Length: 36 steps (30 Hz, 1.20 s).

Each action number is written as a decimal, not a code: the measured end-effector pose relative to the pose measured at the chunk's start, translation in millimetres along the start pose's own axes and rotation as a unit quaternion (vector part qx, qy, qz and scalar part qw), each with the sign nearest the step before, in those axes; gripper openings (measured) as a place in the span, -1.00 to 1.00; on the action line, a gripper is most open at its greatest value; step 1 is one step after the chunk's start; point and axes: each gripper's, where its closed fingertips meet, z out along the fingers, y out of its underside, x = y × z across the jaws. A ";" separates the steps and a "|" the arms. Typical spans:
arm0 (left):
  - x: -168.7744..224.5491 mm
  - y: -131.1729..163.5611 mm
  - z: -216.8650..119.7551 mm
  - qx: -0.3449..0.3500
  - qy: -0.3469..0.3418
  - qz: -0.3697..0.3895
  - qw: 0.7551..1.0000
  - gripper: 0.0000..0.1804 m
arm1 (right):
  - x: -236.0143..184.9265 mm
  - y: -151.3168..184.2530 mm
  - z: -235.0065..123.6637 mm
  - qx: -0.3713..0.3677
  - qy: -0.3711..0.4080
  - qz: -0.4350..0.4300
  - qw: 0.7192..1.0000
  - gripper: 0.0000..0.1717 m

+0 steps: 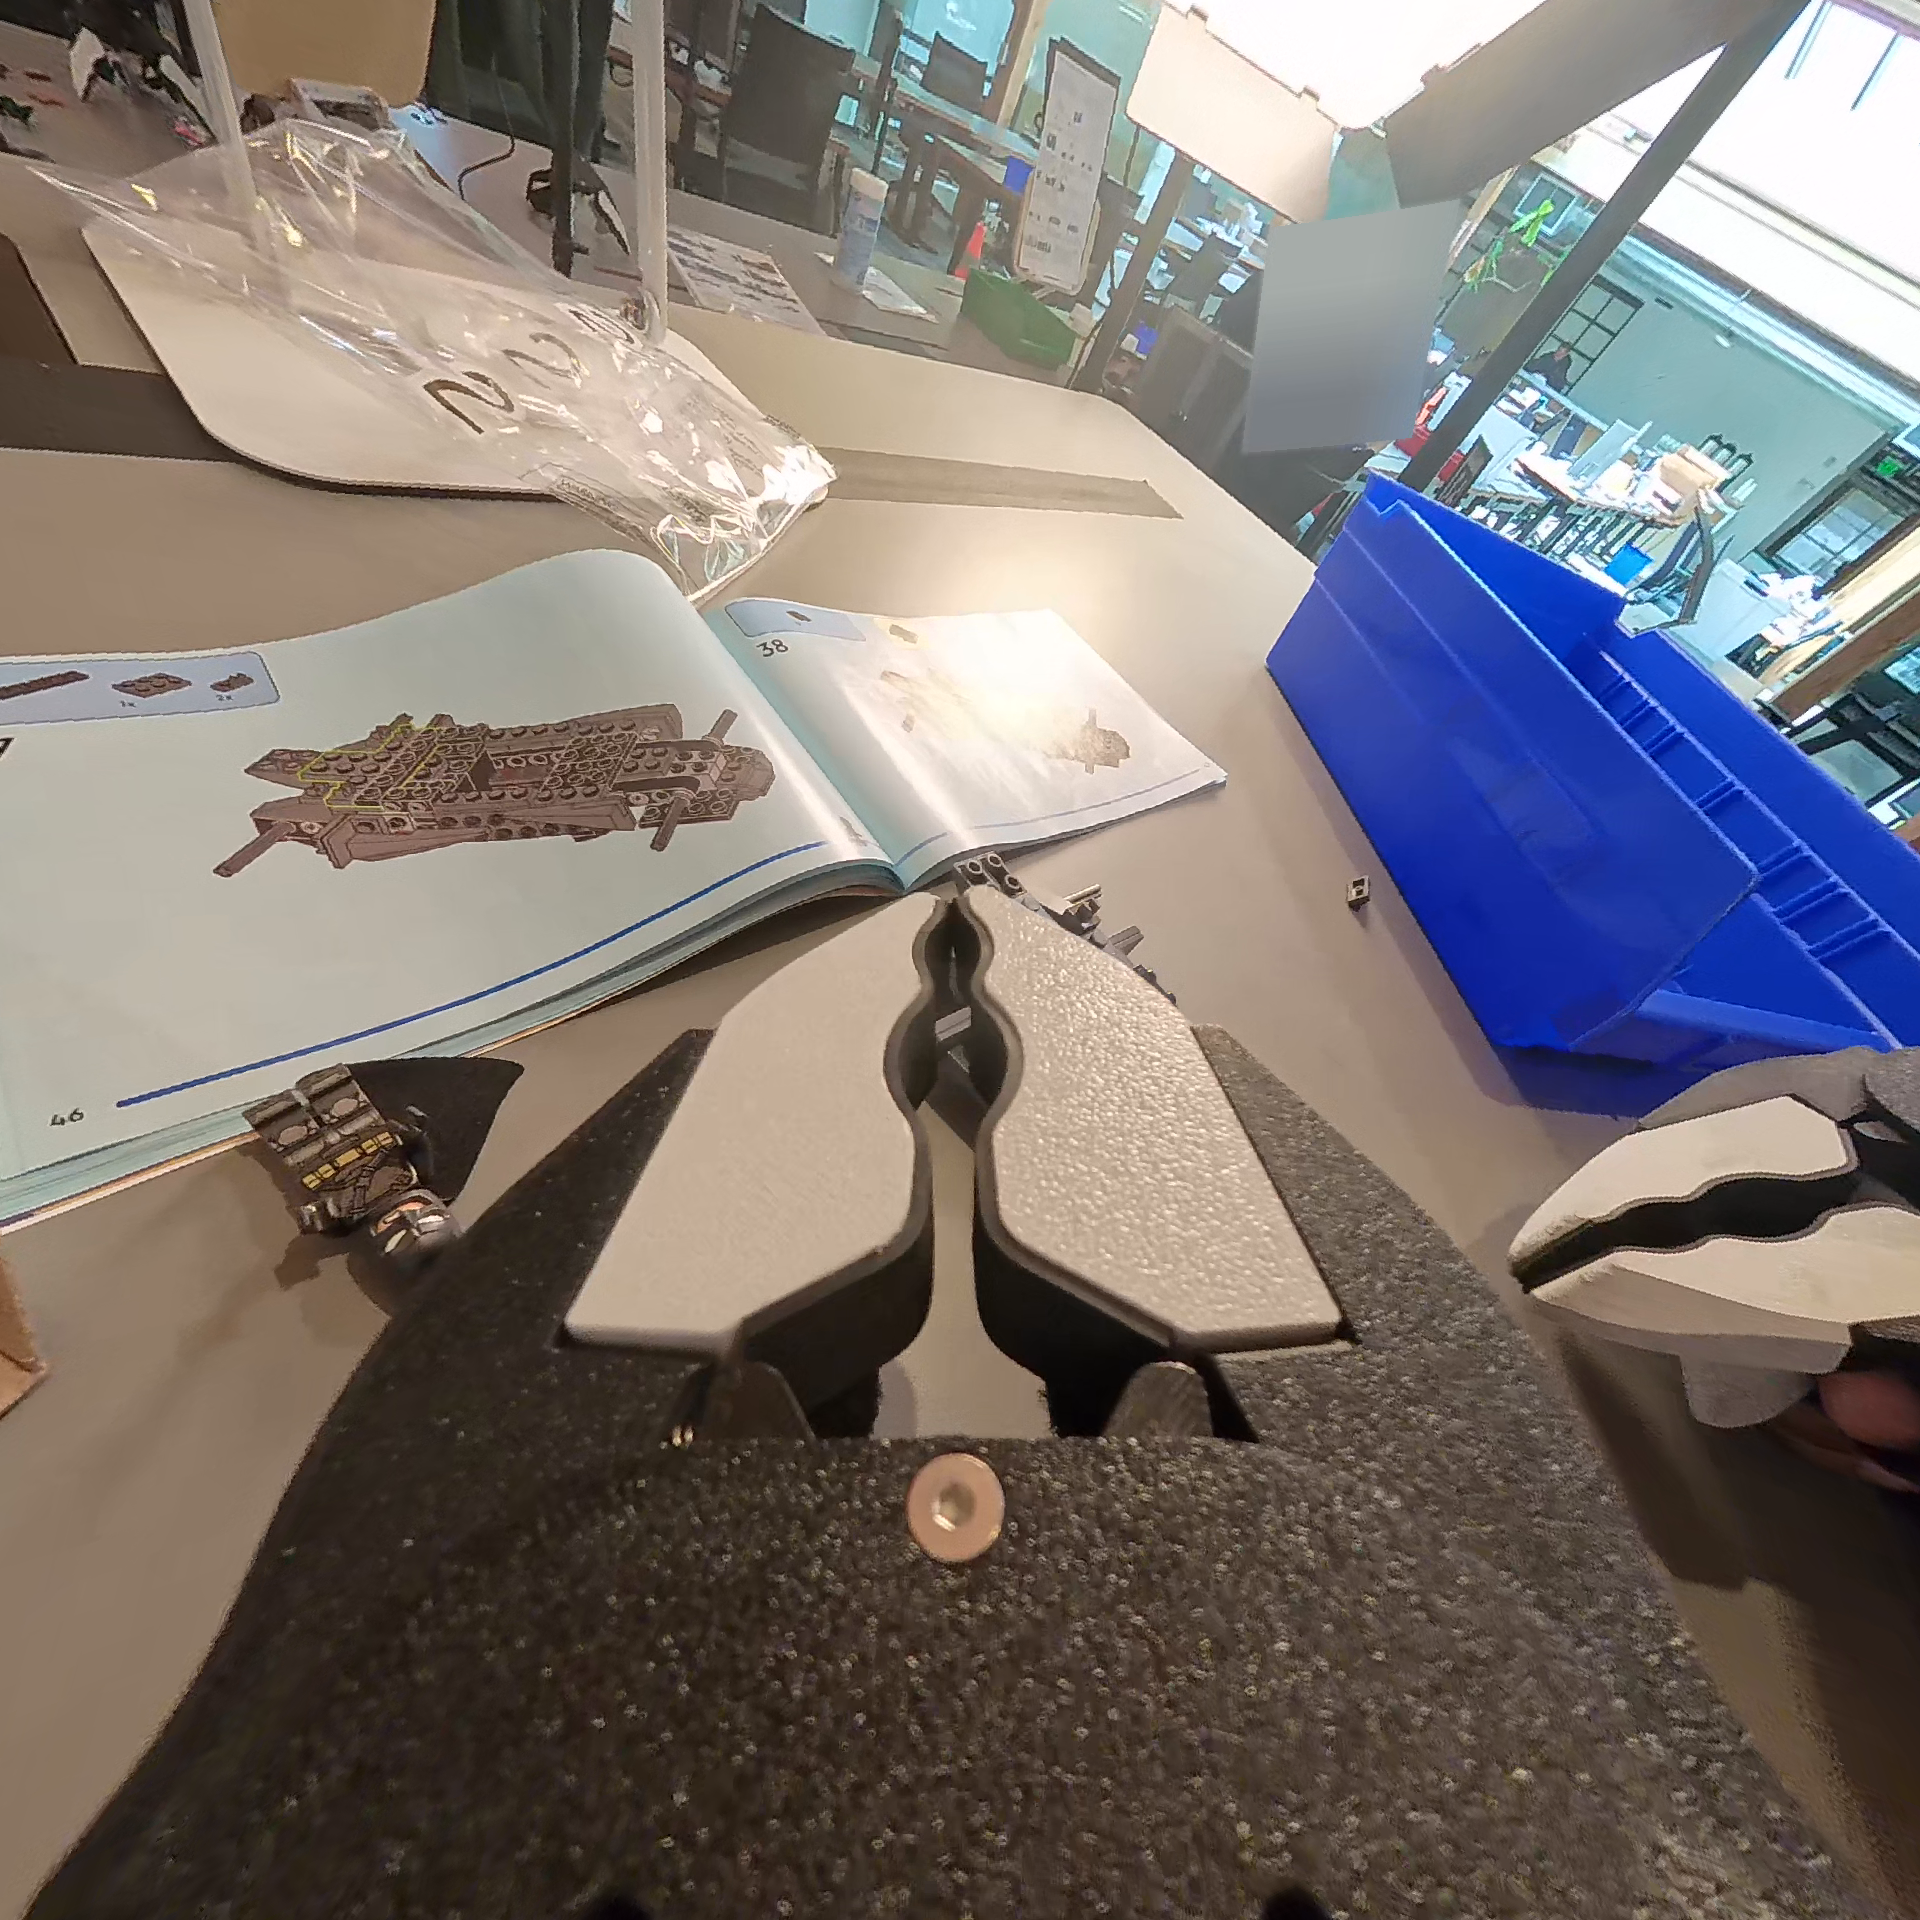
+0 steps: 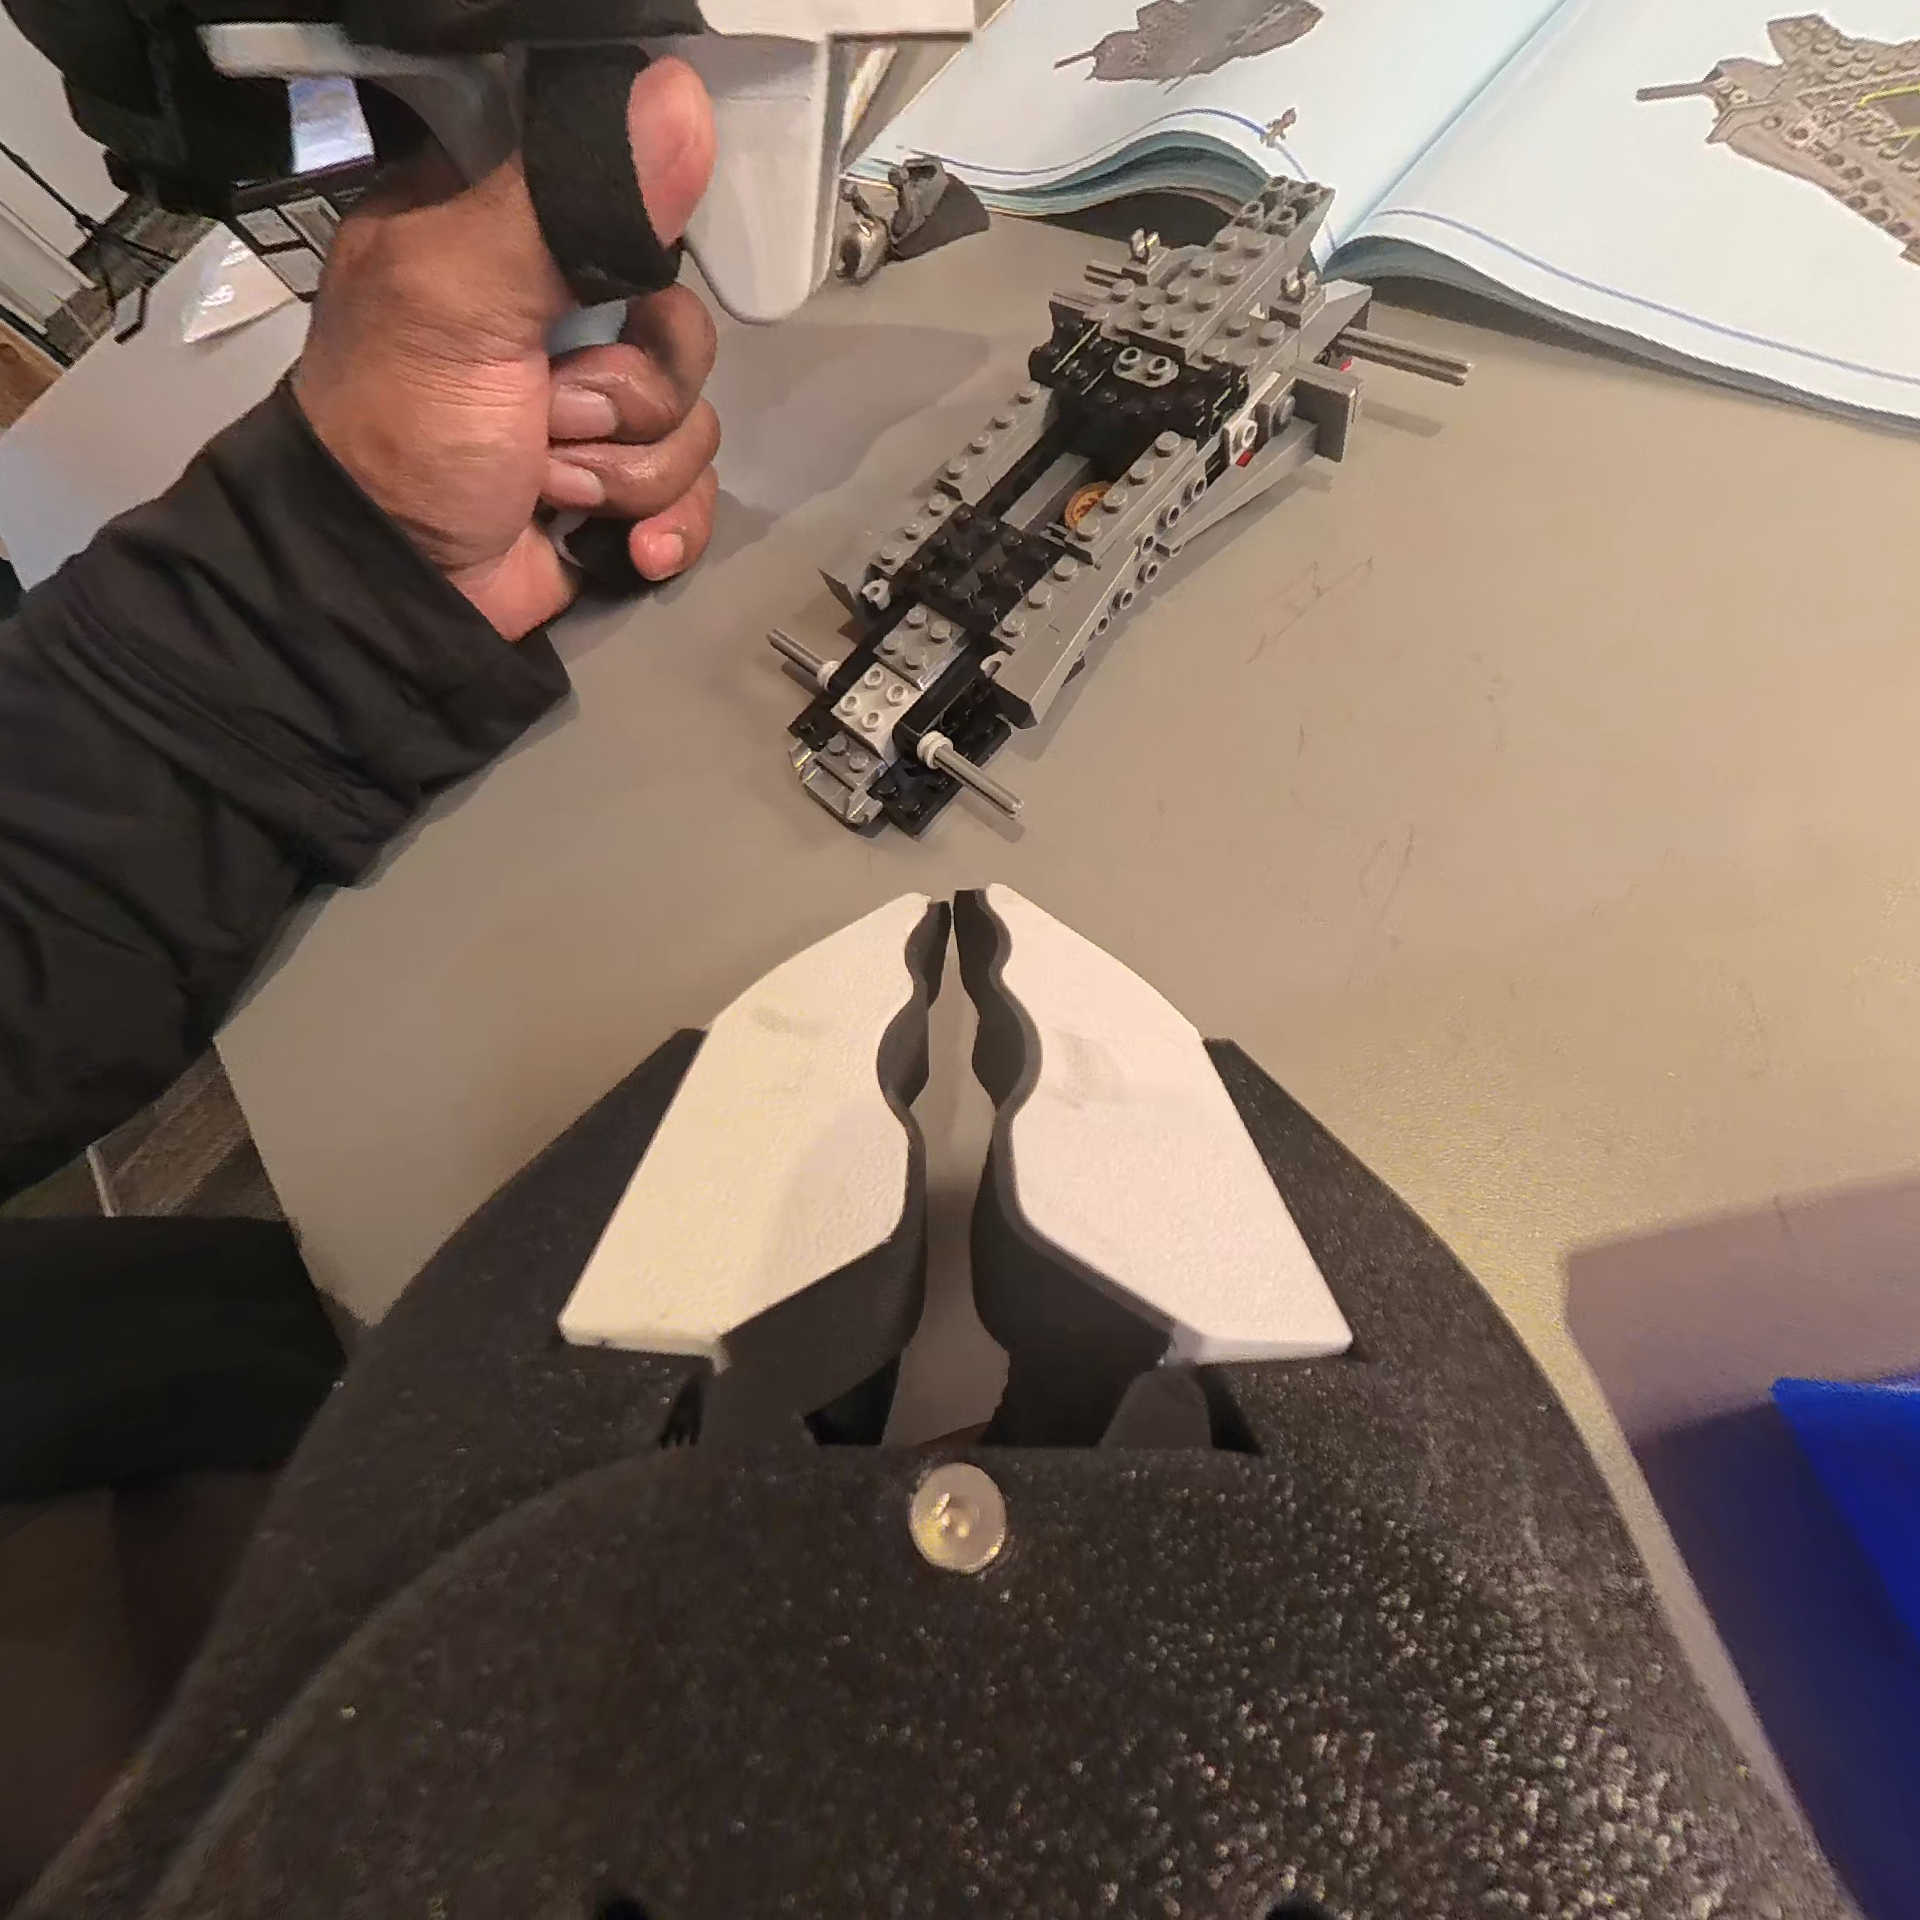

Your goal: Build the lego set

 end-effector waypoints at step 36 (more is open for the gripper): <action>34.1 -13.2 -39.1 0.085 0.169 -0.062 0.980 -0.84 | 31.7 -52.9 37.9 -0.060 0.141 0.093 0.984 -0.52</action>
